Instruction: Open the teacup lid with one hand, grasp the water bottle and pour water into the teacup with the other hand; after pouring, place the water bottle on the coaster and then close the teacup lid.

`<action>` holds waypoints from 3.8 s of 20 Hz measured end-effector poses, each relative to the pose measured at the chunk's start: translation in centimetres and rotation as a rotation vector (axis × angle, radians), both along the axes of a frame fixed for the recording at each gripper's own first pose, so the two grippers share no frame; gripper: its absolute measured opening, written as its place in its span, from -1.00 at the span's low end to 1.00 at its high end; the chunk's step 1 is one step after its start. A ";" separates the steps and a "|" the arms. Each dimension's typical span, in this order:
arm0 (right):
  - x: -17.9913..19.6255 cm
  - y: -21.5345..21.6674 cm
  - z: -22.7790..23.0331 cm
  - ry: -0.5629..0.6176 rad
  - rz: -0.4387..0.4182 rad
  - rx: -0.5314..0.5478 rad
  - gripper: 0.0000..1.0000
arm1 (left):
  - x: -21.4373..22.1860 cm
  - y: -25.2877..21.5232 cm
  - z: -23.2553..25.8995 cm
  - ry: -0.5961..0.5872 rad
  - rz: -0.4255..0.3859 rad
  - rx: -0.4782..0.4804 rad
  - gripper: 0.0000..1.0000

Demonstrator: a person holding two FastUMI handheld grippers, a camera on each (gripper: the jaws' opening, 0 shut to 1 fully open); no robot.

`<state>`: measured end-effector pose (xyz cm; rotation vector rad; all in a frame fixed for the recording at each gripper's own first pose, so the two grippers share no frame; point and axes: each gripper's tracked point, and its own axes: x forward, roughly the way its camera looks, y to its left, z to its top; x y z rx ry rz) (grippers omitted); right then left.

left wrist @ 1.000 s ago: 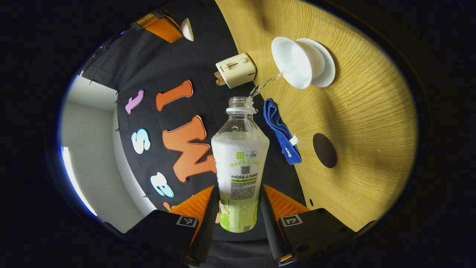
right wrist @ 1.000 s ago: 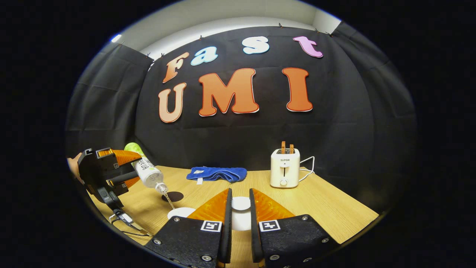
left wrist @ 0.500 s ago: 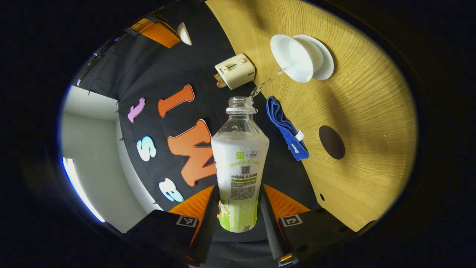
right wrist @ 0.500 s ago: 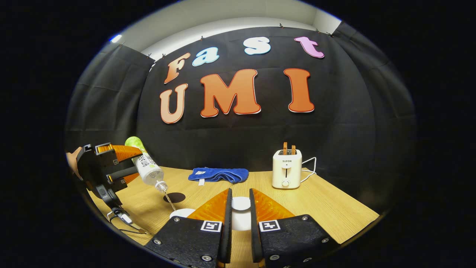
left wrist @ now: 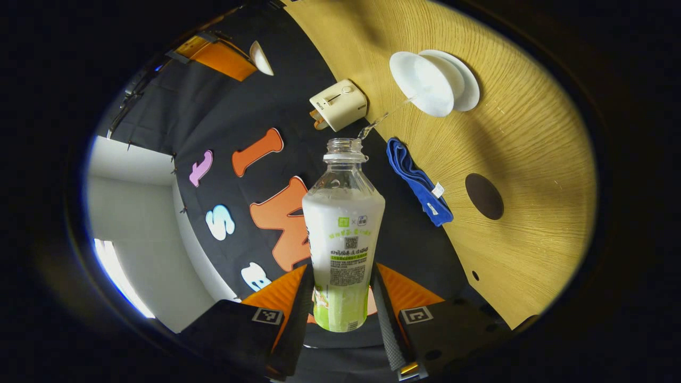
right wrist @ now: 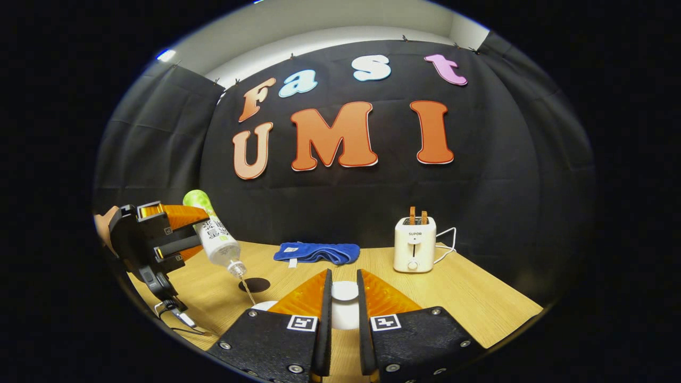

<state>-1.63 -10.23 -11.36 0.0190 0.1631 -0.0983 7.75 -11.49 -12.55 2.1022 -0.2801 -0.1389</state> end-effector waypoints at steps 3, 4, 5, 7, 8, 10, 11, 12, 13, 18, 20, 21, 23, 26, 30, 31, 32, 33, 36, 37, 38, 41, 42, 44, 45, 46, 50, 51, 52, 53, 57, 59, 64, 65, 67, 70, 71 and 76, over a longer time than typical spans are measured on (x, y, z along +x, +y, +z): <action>0.0 -0.1 0.1 -0.003 -0.004 0.004 -0.56 | -0.1 -0.8 -0.1 -0.004 -0.023 0.008 0.28; -0.1 -0.3 0.0 -0.001 -0.007 0.006 -0.56 | -0.1 -1.0 -0.2 -0.004 -0.028 0.011 0.28; -0.1 -0.3 -0.1 -0.001 -0.008 0.008 -0.56 | 0.0 -1.2 -0.1 -0.004 -0.033 0.014 0.28; -0.1 -0.3 -0.1 0.000 -0.009 0.011 -0.65 | -0.2 -1.3 -0.3 -0.001 -0.042 0.017 0.30; -0.1 -0.3 -0.1 -0.002 -0.010 0.011 -0.56 | 0.0 -1.8 -0.4 0.003 -0.045 0.018 0.28; -0.1 -0.3 -0.1 -0.004 -0.007 0.011 -0.56 | 0.0 -2.1 -0.6 0.007 -0.048 -0.001 0.31; -0.2 -0.3 -0.2 -0.002 -0.006 0.013 -0.56 | 0.0 -2.0 -0.9 0.010 -0.044 -0.015 0.27; -0.2 -0.2 -0.4 0.001 -0.006 0.017 -0.56 | 0.0 -2.0 -1.1 0.018 -0.042 -0.025 0.31; -0.1 -0.3 -0.6 0.005 -0.007 0.021 -0.56 | 0.0 -2.1 -1.6 0.026 -0.042 -0.034 0.31; 0.1 0.0 -0.8 0.007 -0.001 0.028 -0.55 | 0.1 -1.8 -3.5 0.079 -0.017 -0.150 0.30; 0.3 0.2 -1.1 0.011 0.005 0.028 -0.55 | 0.0 -1.9 -4.7 0.113 -0.004 -0.210 0.25; 0.2 0.3 -1.3 0.016 0.009 0.025 -0.55 | -0.1 -1.9 -5.3 0.129 0.000 -0.234 0.25; 0.3 0.4 -1.4 0.019 0.012 0.023 -0.55 | 0.1 -1.5 -6.0 0.154 0.008 -0.299 0.25; 0.3 0.0 -1.7 0.024 0.010 0.032 -0.55 | 0.4 -0.7 -5.2 0.131 0.001 -0.449 0.25; 0.4 -0.6 -1.9 0.030 0.000 0.048 -0.55 | 1.0 1.6 -3.4 0.122 0.038 -0.746 0.24; 0.4 -0.4 -2.0 0.031 0.005 0.050 -0.55 | 1.5 2.3 -3.1 0.132 0.058 -0.838 0.24; 0.5 -0.4 -2.0 0.030 0.004 0.050 -0.55 | 2.0 3.2 -2.7 0.141 0.072 -0.919 0.22; 0.6 -0.4 -2.1 0.032 0.007 0.047 -0.55 | 2.4 3.7 -2.0 0.143 0.083 -0.987 0.24; 0.8 0.2 -2.2 0.037 0.018 0.046 -0.55 | 3.5 5.1 -0.6 0.159 0.105 -1.159 0.29; 0.9 0.5 -2.2 0.036 0.024 0.049 -0.55 | 3.7 5.6 -0.4 0.155 0.116 -1.186 0.24; 1.0 0.9 -2.3 0.036 0.035 0.051 -0.55 | 3.7 6.0 0.1 0.143 0.117 -1.207 0.24; 1.5 2.0 -3.0 0.048 0.060 0.053 -0.55 | 4.1 6.7 0.8 0.137 0.116 -1.323 0.30; 1.6 2.3 -3.2 0.054 0.065 0.050 -0.55 | 4.4 7.0 1.1 0.133 0.118 -1.381 0.29; 1.8 3.0 -3.5 0.064 0.078 0.046 -0.55 | 4.8 7.6 1.4 0.139 0.122 -1.500 0.29; 2.0 3.4 -3.6 0.067 0.088 0.043 -0.55 | 5.0 7.8 1.3 0.139 0.126 -1.538 0.29; 2.2 3.8 -3.5 0.067 0.095 0.040 -0.55 | 5.2 8.3 1.2 0.135 0.128 -1.577 0.29; 2.6 4.9 -4.3 0.086 0.122 0.032 -0.55 | 6.2 8.0 -0.7 0.238 0.143 -1.801 0.24; 2.7 5.2 -4.5 0.092 0.127 0.028 -0.55 | 6.8 8.0 -0.9 0.259 0.151 -1.865 0.29; 2.7 5.4 -4.7 0.098 0.134 0.024 -0.55 | 7.3 8.2 -1.3 0.272 0.158 -1.930 0.24; 2.9 5.7 -4.8 0.101 0.139 0.020 -0.55 | 7.8 8.4 -1.5 0.289 0.164 -1.988 0.29; 3.2 6.7 -5.2 0.112 0.162 0.009 -0.55 | 9.6 8.7 -3.6 0.386 0.208 -2.171 0.30; 3.4 7.1 -5.5 0.120 0.170 0.006 -0.55 | 10.6 8.2 -5.2 0.440 0.248 -2.203 0.30; 3.5 8.0 -5.7 0.128 0.191 0.000 -0.55 | 11.7 6.3 -8.3 0.547 0.308 -2.203 0.25; 3.5 8.1 -5.7 0.128 0.194 -0.001 -0.55 | 11.7 6.1 -8.9 0.562 0.323 -2.202 0.34; 3.5 8.3 -5.8 0.128 0.198 -0.004 -0.55 | 12.2 5.9 -10.1 0.585 0.353 -2.201 0.27; 3.6 8.2 -5.9 0.136 0.196 -0.002 -0.55 | 12.6 5.8 -11.5 0.600 0.395 -2.166 0.27; 3.6 8.2 -6.0 0.139 0.196 -0.002 -0.55 | 12.7 5.7 -11.8 0.604 0.403 -2.147 0.27; 3.5 8.4 -6.2 0.145 0.200 -0.007 -0.55 | 13.0 5.2 -12.8 0.618 0.442 -2.096 0.29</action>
